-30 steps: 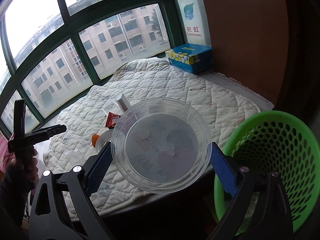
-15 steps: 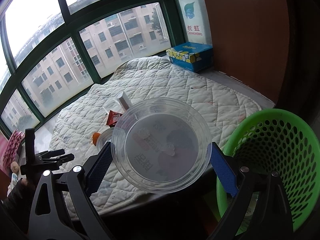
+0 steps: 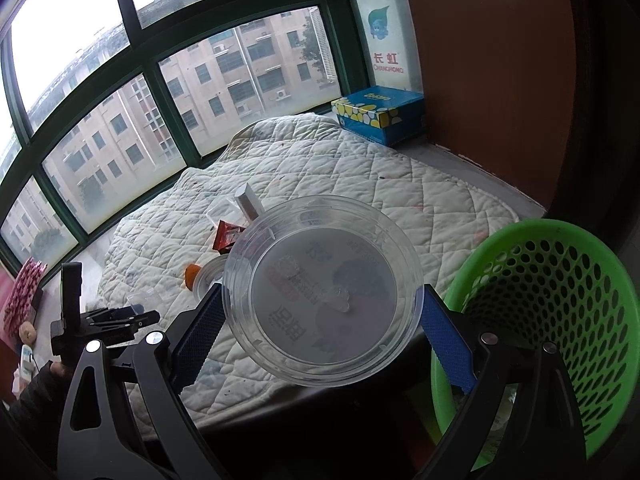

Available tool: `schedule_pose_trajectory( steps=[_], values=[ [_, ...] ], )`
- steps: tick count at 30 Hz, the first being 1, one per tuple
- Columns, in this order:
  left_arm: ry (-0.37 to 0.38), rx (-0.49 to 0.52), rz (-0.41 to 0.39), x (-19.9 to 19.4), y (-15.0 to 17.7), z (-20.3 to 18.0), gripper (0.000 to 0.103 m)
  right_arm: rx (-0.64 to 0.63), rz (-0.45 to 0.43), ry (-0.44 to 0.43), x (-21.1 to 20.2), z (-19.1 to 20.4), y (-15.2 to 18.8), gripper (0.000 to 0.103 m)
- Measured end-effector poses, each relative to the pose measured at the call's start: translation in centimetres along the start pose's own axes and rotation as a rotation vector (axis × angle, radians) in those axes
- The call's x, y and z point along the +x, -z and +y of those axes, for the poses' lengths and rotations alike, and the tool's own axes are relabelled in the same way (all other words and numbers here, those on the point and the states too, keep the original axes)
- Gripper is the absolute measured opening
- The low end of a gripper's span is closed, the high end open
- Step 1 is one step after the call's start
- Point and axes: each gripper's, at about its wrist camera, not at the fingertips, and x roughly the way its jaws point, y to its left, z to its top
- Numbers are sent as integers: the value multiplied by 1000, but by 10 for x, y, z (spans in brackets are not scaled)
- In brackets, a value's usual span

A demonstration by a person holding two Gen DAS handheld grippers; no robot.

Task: Collect trash
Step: 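Carry the clear lid and clear cup over the green basket with both tools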

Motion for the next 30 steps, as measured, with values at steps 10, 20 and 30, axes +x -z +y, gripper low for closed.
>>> schedule_pose_trajectory(
  steps=[10, 20, 30],
  values=[
    [93, 107, -129, -48, -38, -63, 58, 27, -33, 38, -16, -18, -3, 92],
    [207, 198, -180, -58, -77, -144, 58, 68, -71, 123, -39, -54, -3, 92],
    [274, 280, -185, -55, -95, -211, 58, 136, -76, 218, -56, -105, 1, 93]
  ],
)
